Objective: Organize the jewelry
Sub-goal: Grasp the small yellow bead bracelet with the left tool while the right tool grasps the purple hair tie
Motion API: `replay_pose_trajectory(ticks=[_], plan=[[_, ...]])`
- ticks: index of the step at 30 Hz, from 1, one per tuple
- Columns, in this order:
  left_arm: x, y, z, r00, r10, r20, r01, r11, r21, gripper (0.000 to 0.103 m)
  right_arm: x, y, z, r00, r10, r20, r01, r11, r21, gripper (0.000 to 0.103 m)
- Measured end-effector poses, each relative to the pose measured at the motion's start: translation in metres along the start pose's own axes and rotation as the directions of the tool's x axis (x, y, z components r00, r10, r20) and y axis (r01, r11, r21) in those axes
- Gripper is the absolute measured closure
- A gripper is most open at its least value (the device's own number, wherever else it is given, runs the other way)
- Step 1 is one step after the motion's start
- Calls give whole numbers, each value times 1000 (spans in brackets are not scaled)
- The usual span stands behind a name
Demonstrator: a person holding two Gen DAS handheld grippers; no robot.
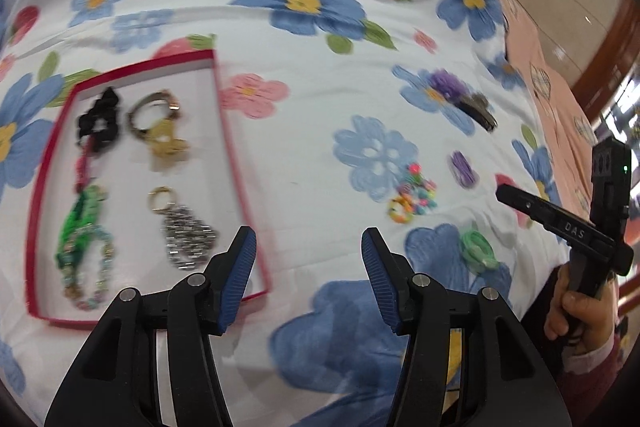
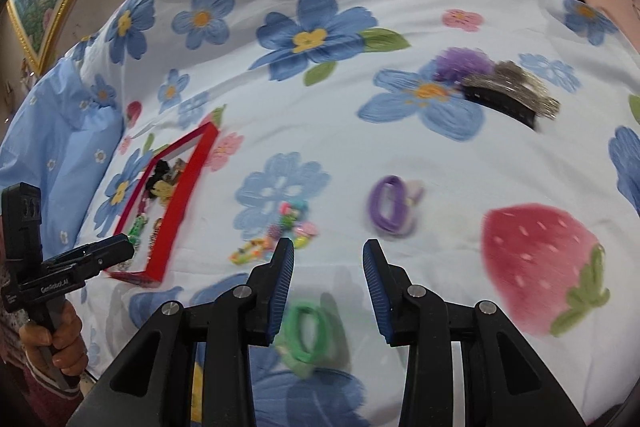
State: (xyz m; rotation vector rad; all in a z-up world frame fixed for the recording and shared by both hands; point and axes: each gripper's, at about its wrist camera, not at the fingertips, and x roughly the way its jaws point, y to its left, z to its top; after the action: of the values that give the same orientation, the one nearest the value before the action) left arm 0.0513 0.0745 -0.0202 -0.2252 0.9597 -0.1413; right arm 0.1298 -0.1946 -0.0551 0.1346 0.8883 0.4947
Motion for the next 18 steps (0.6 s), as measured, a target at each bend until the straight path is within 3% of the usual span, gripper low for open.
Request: replay_pose_trajectory(ticks=[7,18], plan=[[26,-32,8,999,-34,-39,36,997,68,49,12,-14,4,999,-44,-2,44,999,-4,63],[75,-69,22,992,-50,-120,69,984,162,49,29,-32,20,999,-38,-10,38,998,41,62]])
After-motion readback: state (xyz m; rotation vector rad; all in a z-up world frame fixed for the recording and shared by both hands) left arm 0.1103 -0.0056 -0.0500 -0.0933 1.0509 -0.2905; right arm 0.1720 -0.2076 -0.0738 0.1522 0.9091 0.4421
